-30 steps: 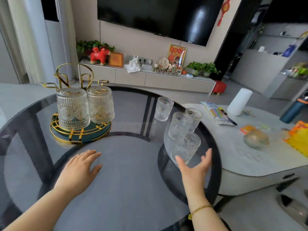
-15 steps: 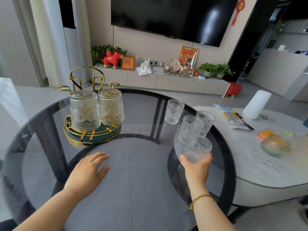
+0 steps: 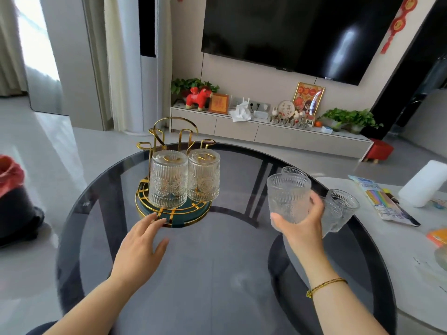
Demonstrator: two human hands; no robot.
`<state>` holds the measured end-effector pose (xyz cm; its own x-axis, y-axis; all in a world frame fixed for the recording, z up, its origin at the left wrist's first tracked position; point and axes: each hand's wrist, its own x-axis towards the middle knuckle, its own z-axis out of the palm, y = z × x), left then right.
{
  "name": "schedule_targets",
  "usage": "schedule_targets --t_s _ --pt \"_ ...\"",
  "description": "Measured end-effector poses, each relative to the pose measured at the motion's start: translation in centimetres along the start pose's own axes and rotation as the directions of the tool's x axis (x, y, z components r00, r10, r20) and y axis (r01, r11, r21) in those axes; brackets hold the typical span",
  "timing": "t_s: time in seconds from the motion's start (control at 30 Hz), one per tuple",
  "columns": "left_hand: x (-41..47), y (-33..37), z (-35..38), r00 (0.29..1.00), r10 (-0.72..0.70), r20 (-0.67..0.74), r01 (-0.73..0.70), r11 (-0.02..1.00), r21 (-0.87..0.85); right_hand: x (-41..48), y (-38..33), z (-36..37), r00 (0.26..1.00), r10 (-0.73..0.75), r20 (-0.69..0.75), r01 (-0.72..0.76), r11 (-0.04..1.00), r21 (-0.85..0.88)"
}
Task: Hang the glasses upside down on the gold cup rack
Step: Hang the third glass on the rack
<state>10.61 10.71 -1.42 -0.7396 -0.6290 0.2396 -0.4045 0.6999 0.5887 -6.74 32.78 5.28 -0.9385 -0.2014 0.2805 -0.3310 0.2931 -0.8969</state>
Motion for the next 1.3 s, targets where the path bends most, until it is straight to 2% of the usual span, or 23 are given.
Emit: schedule_targets --t_s 0.07,0.2,0.4,0.67,0.93,1.1,1.3 --pt "0.8 -0.3 0.1 1.000 -0.024 0.020 0.023 0.999 0.031 1.5 -1.0 0.4 0.998 -0.027 0.051 0.029 0.998 -0.050" --pt "2.9 -1.5 0.0 0.988 -0.152 -0.009 0.151 0.988 -0.025 5.6 -3.2 1.4 0.992 -0.057 0.117 0.074 0.986 -0.150" --pt "5.4 -3.2 -0.3 0.980 -0.197 0.043 0.194 0.979 0.056 11.8 -7.4 3.6 0.952 -0.020 0.306 0.099 0.964 -0.247" --pt "6.2 -3.5 0.4 0.982 -0.188 0.030 0.180 0.969 0.169 16.0 -13.3 7.0 0.853 0.028 0.522 0.257 0.847 -0.465" --pt "6.5 -3.8 0.7 0.984 -0.176 0.016 0.167 0.958 0.234 16.6 -17.9 10.7 0.730 0.031 0.682 0.512 0.637 -0.577" --pt "6.6 -3.7 0.6 0.986 -0.168 0.011 0.160 0.957 0.240 16.4 -18.3 13.6 0.681 0.090 0.727 0.587 0.525 -0.616" --pt "6.8 -3.8 0.7 0.986 -0.166 -0.001 0.160 0.950 0.267 16.3 -16.0 16.3 0.637 0.158 0.755 0.602 0.510 -0.615"
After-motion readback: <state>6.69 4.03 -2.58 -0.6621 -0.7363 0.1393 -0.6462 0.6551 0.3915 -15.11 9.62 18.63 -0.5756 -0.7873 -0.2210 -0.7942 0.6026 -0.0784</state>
